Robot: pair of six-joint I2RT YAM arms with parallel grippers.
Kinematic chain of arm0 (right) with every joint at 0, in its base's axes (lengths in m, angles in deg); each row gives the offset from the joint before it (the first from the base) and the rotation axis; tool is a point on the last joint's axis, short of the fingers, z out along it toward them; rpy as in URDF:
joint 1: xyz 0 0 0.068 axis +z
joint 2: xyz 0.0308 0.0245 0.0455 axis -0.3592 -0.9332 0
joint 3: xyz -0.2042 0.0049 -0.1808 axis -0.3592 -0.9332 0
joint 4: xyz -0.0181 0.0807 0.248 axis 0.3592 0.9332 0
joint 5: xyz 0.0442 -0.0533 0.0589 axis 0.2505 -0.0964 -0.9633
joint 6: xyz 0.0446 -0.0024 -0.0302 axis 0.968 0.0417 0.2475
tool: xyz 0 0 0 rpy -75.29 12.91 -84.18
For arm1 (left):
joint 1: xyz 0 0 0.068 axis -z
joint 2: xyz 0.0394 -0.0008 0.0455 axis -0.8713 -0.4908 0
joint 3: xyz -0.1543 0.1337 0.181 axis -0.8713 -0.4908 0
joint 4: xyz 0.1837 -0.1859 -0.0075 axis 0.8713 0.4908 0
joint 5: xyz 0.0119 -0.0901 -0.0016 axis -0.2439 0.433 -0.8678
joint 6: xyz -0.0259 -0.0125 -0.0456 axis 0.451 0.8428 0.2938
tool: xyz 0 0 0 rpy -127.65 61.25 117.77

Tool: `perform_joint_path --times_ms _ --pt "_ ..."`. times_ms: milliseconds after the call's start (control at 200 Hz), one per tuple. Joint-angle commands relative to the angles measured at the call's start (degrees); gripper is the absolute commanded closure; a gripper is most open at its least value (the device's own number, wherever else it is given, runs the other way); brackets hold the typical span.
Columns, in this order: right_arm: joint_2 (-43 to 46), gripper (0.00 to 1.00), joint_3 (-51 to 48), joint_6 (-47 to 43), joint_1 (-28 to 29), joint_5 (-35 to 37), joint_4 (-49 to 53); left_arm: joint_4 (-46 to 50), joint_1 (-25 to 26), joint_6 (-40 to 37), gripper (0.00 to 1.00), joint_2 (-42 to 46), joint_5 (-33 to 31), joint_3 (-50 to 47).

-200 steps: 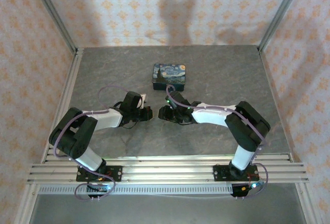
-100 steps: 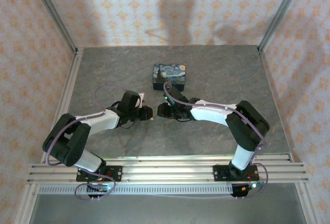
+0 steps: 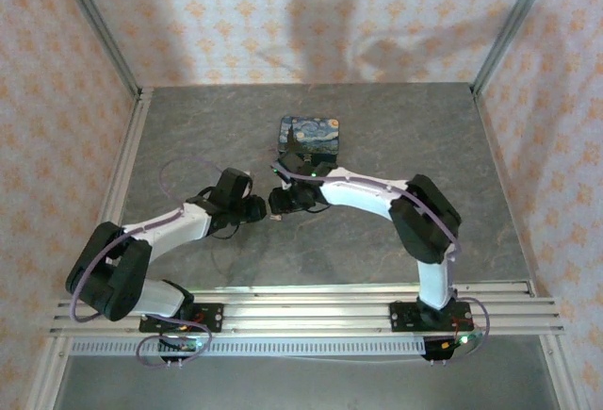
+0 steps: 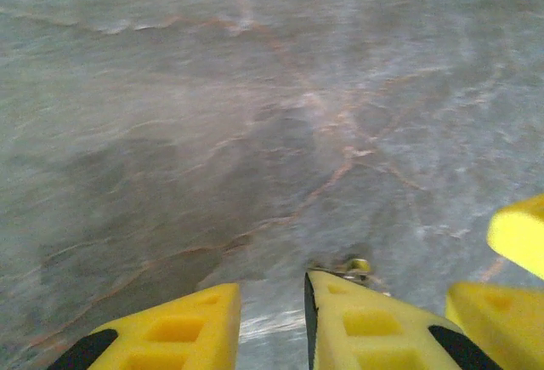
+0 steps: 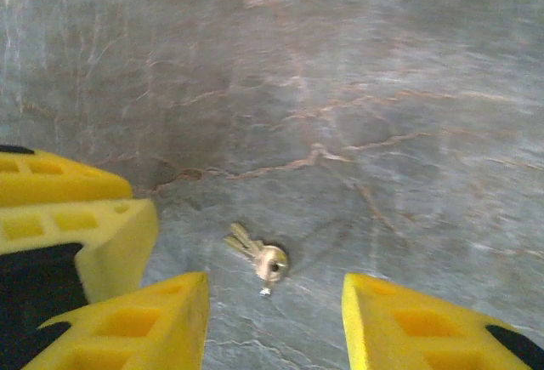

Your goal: Unlock the padlock with the key

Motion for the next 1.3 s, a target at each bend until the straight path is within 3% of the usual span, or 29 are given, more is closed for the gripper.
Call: perform_joint_path --times_ms 0,616,921,1116,1291 --pt "-4.2 0.55 4.7 -7.8 1.7 3.8 11.4 5.6 -2.3 4.7 0.73 1.7 -4.7 -2.2" --pt "-13.1 0.60 15.8 -12.9 4.0 12.6 20.8 6.6 -5.9 3.7 0.70 3.6 -4.2 -3.9" --pt "-14.1 0.58 18.6 -16.6 5.6 9.2 22.6 7.1 -6.2 3.2 0.70 3.0 -4.8 -4.0" --pt "-17.2 0.58 20.8 -17.8 5.6 11.2 24.3 7.5 -6.4 2.9 0.70 3.2 -4.9 -4.1" --pt "-18.0 0.70 21.3 -18.1 5.6 11.5 25.3 8.0 -6.6 2.5 0.70 3.5 -5.1 -4.2"
